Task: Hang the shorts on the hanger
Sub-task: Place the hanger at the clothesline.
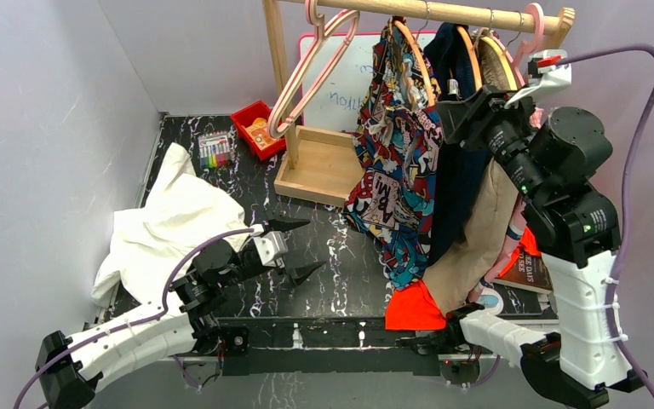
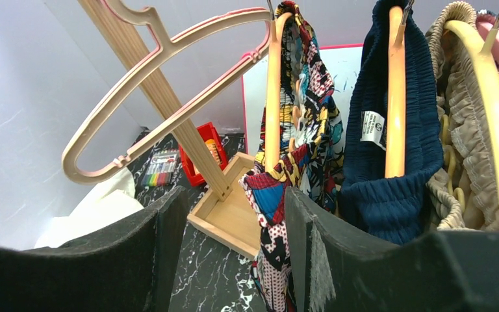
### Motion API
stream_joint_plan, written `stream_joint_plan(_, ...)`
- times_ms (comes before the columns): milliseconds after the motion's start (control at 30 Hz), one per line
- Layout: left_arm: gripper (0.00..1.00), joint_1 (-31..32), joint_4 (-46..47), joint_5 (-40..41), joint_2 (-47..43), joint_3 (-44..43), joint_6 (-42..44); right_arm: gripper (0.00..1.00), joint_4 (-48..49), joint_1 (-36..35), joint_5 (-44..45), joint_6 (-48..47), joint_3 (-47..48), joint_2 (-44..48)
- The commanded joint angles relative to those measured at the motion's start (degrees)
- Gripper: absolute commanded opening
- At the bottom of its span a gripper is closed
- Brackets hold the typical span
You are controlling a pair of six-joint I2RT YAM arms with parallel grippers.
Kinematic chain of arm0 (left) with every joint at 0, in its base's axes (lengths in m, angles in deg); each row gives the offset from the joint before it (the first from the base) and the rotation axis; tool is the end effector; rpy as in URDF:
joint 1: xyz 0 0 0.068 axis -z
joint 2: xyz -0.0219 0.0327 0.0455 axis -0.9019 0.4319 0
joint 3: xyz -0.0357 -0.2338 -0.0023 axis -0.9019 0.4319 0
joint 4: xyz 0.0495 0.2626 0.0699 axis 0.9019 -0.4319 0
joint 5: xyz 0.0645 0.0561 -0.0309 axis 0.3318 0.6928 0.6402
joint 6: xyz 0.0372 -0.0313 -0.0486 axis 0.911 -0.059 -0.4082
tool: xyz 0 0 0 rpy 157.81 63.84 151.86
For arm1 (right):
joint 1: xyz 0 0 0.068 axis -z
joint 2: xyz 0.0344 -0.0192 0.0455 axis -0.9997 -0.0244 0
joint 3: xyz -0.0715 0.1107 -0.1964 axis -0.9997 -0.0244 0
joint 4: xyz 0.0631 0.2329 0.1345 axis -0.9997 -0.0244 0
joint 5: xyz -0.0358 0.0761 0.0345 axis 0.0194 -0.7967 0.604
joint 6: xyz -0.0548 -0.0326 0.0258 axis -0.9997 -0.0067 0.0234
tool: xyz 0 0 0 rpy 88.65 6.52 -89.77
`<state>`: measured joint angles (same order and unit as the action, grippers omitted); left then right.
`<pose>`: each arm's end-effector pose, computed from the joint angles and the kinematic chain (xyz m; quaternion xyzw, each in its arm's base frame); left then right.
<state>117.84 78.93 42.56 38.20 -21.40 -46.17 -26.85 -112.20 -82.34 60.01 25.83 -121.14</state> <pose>0.1270 -0.1959 0.2703 0.4154 0.4771 -0.3641 0.6835 0.1803 0.0725 0.5404 -0.0045 0.6758 0.2182 0.7041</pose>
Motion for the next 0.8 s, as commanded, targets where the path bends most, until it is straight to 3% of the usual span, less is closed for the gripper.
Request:
stream_joint_plan(0,0.98,0.05,1.69,1.18,-0.57,-0.4,-0.18,0.64,1.25,0.07,-0.64,-1.2,0.48,-0.33)
stream_joint_plan(300,0.98,0.07,1.4,1.26,0.4,-0.48,-0.16,0.63,12.6,0.08,5.44,0.6,0.75,-5.46)
stream_joint_plan(767,0.98,0.02,0.74,0.4,0.89,-0.75,0.3,0.65,16.34,0.04,5.16,0.46,0.9,-13.95)
